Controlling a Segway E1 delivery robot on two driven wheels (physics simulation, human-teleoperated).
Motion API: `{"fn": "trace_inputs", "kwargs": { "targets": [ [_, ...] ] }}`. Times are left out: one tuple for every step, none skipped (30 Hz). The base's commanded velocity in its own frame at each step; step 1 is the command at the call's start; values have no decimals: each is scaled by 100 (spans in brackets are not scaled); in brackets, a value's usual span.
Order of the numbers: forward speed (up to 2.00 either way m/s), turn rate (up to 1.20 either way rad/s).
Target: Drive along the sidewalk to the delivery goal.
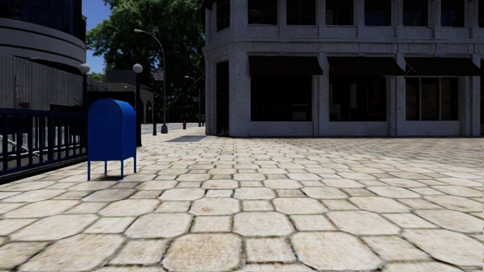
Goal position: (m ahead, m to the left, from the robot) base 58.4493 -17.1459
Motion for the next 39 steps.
{"fn": "trace_inputs", "kwargs": {
  "targets": [
    [200,15],
    [200,15],
    [200,14],
    [200,13],
    [200,13],
    [200,13],
    [200,13],
    [200,13],
    [200,13],
    [200,13],
    [200,13],
    [200,13],
    [200,17],
    [200,20],
    [200,20],
    [200,22],
    [200,22],
    [200,22],
    [200,22],
    [200,22],
    [200,22],
    [200,22],
    [200,22],
    [200,22],
    [200,22],
    [200,22],
    [200,22],
    [200,22],
    [200,24],
    [200,24],
    [200,29],
    [200,36],
    [200,40],
    [200,41],
    [200,41],
    [200,41],
    [200,41],
    [200,41],
    [200,41]
  ]
}}
